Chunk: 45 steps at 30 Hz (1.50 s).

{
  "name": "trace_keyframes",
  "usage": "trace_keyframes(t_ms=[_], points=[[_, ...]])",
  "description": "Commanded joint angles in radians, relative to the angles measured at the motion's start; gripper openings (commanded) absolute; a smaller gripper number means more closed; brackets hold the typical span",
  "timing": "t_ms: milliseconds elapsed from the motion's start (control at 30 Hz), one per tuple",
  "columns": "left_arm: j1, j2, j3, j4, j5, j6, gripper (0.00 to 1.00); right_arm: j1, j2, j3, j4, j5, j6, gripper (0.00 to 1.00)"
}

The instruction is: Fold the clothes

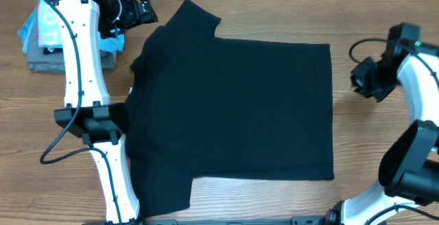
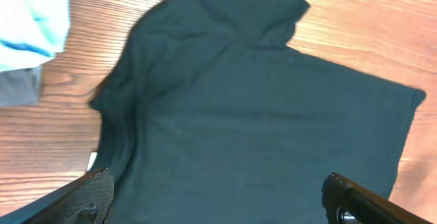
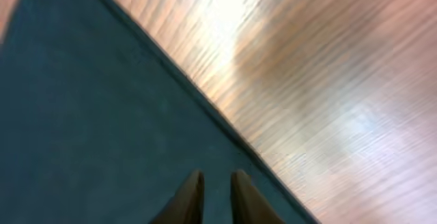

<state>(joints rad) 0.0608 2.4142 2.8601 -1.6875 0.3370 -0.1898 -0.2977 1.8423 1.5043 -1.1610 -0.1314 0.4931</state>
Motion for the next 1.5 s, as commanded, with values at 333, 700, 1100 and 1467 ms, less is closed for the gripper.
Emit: trace_keyframes(t_ms=[333, 700, 1100, 1467], points=[[-0.058, -0.327, -0.018, -0.002, -0.043, 0.010, 1.00, 0.005, -0.188, 0.449, -0.434, -0.035, -0.065, 0.51], [-0.070, -0.904, -0.765, -0.002, -0.214, -0.126, 1.00, 0.029, -0.513, 0.331, -0.533, -0.106, -0.161, 1.00], [-0.070, -1.066, -1.491, 0.036, -0.174, -0.153, 0.99, 0.029, -0.579, -0.093, -0.443, -0.116, -0.185, 1.00], [-0.070, -1.066, -1.896, 0.223, -0.150, -0.266, 0.99, 0.029, -0.579, -0.413, -0.190, -0.215, -0.187, 1.00]])
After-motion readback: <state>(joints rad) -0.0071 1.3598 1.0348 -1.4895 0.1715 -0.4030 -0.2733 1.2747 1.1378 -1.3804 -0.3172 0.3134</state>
